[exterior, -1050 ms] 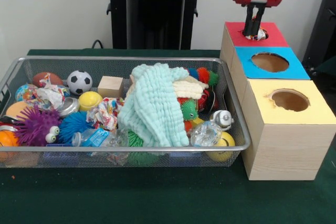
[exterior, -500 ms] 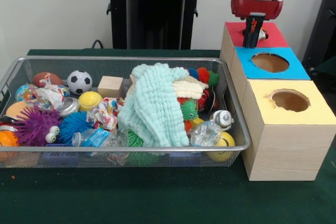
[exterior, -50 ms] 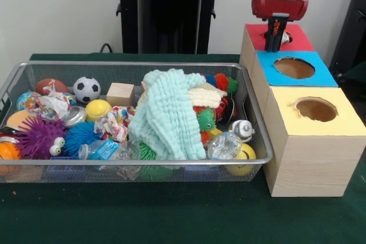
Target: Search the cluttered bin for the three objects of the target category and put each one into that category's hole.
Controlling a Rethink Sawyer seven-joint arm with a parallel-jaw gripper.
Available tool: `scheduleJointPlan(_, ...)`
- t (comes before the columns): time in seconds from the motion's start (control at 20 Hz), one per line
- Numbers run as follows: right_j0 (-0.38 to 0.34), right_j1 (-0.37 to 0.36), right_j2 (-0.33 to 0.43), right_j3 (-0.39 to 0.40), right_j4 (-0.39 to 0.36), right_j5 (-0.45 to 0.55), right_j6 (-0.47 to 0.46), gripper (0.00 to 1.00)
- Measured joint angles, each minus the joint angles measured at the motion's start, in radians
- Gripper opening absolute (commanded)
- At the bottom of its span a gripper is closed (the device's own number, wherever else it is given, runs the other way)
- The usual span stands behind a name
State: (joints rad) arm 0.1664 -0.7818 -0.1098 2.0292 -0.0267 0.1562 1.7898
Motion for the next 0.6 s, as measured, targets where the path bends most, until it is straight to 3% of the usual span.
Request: scheduleJointPlan(0.6,0.014,-0.069,-0.002,0.104,0.000,0.000,0.000,0.00)
